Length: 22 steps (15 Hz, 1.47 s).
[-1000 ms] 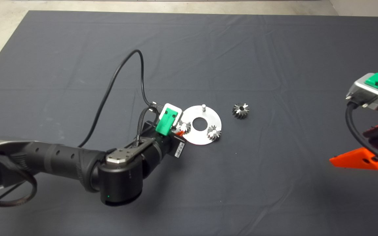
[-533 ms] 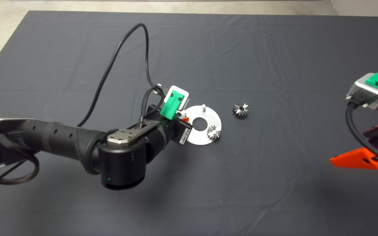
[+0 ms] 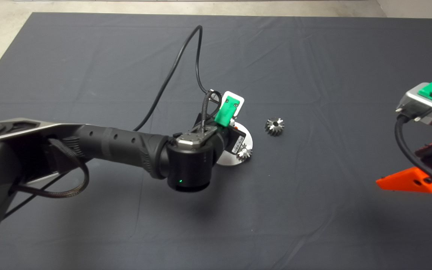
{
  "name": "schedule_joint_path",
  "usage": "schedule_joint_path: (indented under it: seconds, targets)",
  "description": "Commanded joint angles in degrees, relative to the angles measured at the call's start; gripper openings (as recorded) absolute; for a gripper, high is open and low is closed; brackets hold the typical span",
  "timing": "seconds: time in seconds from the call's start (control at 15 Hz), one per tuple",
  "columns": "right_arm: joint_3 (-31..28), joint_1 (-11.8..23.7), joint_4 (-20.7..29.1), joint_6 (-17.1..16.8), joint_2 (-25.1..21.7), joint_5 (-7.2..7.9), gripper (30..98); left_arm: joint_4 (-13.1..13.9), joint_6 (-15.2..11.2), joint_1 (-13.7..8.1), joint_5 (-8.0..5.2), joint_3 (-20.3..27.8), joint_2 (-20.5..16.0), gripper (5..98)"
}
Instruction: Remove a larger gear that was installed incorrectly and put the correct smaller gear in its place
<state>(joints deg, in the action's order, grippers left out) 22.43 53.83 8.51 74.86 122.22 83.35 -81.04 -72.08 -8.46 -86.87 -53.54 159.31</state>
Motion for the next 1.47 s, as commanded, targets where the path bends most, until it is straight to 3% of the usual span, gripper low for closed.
schedule_joint_path:
  seconds: [0.0,0.27,0.53,0.8,1.4]
  targets:
    - [0.0,1.3,1.9,0.4,0.3,-0.2,92.3,-0.4,0.5,-1.3,4.08,-6.2,3.0,32.9]
    - [0.0,1.3,1.9,0.5,0.2,-0.2,92.3,-0.4,0.8,-1.4,5.75,-9.3,4.3,32.9]
    - [-0.1,1.3,1.9,0.5,0.2,-0.2,92.3,-0.4,0.9,-1.4,6.1,-10.6,4.9,32.9]
    - [-0.1,1.3,1.9,0.5,0.2,-0.14,92.3,-0.4,1.5,-1.3,7.94,-11.7,4.7,32.9]
    - [-0.1,1.3,1.9,0.5,0.2,-0.11,92.3,-0.3,1.6,-1.2,8.04,-11.7,4.0,32.9]
